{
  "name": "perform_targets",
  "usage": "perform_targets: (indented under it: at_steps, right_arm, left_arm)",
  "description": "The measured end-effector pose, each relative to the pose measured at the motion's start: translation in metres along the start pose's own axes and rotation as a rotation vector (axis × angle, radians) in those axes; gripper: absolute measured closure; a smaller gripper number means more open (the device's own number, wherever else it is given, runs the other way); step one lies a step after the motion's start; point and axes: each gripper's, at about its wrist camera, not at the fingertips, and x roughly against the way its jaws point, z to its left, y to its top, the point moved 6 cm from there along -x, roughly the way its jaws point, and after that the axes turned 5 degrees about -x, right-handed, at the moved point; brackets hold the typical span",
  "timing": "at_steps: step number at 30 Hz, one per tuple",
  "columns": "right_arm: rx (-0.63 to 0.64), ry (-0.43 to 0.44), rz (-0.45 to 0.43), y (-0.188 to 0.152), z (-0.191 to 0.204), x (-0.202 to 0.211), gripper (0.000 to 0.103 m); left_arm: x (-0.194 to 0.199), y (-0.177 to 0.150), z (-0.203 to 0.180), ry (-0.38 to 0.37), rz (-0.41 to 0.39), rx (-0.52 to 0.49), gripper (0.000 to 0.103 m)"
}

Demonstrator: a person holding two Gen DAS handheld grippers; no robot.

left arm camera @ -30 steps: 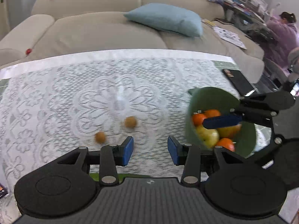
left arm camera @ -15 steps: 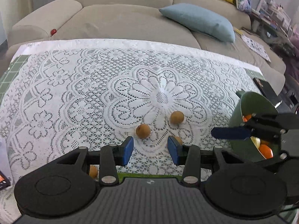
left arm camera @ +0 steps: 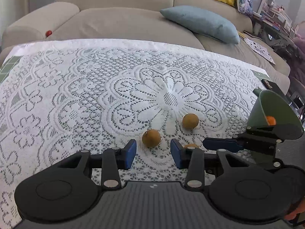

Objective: Organize fruits
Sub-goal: 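Grasp a small brown fruit with the left gripper while the right gripper grasps another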

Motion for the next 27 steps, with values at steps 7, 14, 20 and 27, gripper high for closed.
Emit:
perform_targets:
  at_steps: [7, 14, 20, 27]
  right_arm:
    - [-0.011, 0.011, 0.033, -0.009, -0.004, -0.012, 0.074]
    - [0.017, -0.006, 0.024, -0.007, -0.002, -0.016, 0.076]
    - [0.011, 0.005, 0.018, -0.005, -0.003, -0.019, 0.076]
    - [0.007, 0.022, 0.017, -0.003, -0.003, -0.023, 0.076]
  left_arm:
    - [-0.009, -0.004, -0.007, 0.027, -0.035, -0.064, 0.055]
    - [-0.018, -0.006, -0.006, 0.066, -0.038, -0.084, 0.057]
    - [-0.026, -0.004, -0.008, 0.071, -0.033, -0.077, 0.060]
    - [-0.033, -0.004, -0.007, 0.071, -0.021, -0.065, 0.072]
